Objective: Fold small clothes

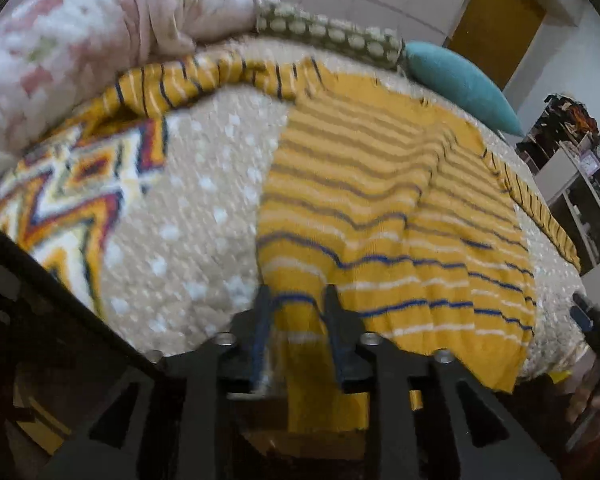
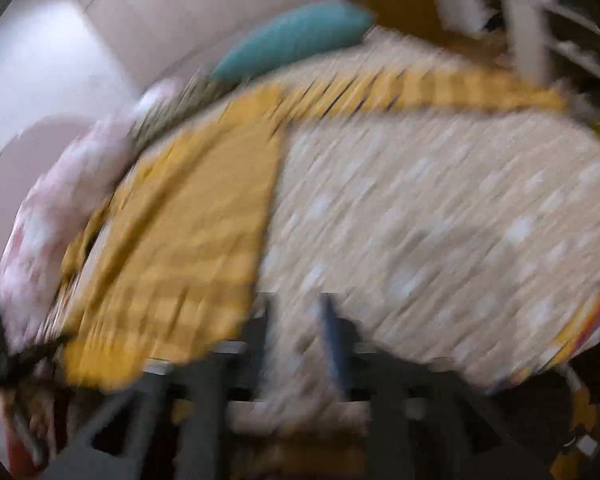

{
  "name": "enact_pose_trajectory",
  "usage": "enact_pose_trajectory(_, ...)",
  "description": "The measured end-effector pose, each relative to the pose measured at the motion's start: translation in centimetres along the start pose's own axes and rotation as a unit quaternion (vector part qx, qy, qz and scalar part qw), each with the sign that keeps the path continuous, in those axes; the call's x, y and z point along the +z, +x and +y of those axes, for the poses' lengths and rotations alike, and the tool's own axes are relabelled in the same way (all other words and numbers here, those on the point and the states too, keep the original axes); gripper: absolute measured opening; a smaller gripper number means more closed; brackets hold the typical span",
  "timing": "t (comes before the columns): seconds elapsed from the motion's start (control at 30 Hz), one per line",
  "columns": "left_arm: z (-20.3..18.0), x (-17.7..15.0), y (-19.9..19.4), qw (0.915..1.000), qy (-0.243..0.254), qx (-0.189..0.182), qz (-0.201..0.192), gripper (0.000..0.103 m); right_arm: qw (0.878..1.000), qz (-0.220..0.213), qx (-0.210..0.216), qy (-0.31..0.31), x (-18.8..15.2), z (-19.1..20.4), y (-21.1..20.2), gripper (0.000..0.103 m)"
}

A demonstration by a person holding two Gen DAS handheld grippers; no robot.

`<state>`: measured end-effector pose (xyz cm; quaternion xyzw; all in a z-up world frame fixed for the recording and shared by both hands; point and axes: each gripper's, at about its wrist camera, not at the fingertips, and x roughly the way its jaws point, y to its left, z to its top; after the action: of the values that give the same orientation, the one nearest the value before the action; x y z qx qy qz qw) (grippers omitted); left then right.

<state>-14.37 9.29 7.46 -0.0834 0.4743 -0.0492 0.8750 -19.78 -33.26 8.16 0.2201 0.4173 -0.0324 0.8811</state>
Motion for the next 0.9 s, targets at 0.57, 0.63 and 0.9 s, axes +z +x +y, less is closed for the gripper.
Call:
enact_pose_trajectory(0.57, -5.5, 0.8, -1.8, 0.9973, 0.053, -0.040, -0.033, 0.053, 0.992, 0.098, 0.052, -0.068, -3.1, 8.0, 6.5, 0.011)
enact_pose_trajectory(0.63, -5.8, 0.4, -2.4, 0.9967, 0.058, -0.043, -0.037, 0.054, 0.990, 0.111, 0.065, -0.051, -2.4, 7.3, 6.3, 0.009)
enact_pose_trajectory(0.9, -7.2, -0.3, -2.8, 0.9947, 0.084, -0.039, -0.045, 0.060, 0.994, 0.091, -0.012, -0.057, -3.2, 2.5, 0.5, 0.002)
